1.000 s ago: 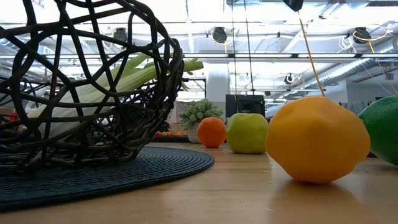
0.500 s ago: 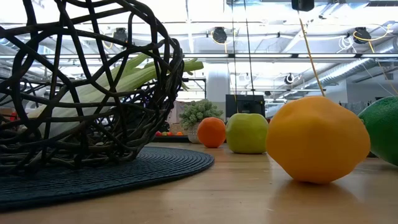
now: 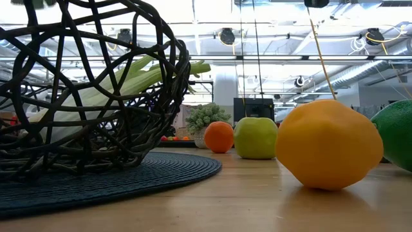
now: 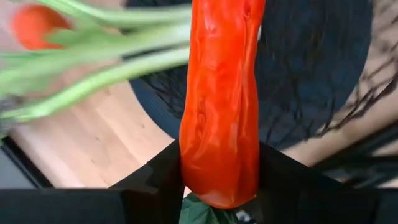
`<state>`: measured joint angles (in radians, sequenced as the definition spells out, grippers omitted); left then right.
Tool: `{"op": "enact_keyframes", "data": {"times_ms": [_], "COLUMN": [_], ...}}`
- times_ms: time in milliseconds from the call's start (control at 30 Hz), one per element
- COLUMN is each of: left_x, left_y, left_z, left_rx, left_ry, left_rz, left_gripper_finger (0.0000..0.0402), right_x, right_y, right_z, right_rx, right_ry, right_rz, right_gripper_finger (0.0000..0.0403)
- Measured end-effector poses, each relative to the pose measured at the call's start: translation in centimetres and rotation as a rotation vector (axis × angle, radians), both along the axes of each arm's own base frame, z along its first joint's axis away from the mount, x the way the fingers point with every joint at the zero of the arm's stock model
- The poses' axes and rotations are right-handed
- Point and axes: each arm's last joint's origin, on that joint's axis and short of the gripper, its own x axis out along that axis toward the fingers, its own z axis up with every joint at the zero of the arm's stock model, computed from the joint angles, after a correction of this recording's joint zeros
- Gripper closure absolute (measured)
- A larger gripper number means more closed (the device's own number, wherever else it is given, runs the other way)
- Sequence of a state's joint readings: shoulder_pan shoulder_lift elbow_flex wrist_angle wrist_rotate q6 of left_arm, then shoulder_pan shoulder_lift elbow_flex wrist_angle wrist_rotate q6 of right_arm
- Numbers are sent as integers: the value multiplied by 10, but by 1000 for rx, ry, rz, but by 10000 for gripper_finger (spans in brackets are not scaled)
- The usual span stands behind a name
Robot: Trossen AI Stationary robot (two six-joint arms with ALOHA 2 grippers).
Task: Build produce basket
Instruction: Put the orange carrot into the black wire basket
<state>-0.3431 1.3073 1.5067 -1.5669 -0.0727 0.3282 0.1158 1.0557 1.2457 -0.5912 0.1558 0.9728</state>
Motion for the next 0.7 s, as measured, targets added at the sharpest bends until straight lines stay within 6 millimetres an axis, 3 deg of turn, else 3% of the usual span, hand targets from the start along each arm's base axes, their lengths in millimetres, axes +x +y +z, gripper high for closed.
{"op": "enact_keyframes", "data": {"times_ms": [333,467,700], "left_x": [1,4,18], "left_y": [-3,-2,-5], "left_z": [-76,-94,-106], "left_rx": [108,153,161], "left_ry": [311,328,264], "left_rz": [-253,-314,-349], "left_gripper_finger": [243,243,243], "right_x": [0,-1,-1], "right_y": [4,3,2], "right_z": [-1,-2,-3], "right_rx": [-73,-90,-105], "right_ry": [12,25,34], "right_rz": [46,51,31], "right_gripper_finger": [248,248,248]}}
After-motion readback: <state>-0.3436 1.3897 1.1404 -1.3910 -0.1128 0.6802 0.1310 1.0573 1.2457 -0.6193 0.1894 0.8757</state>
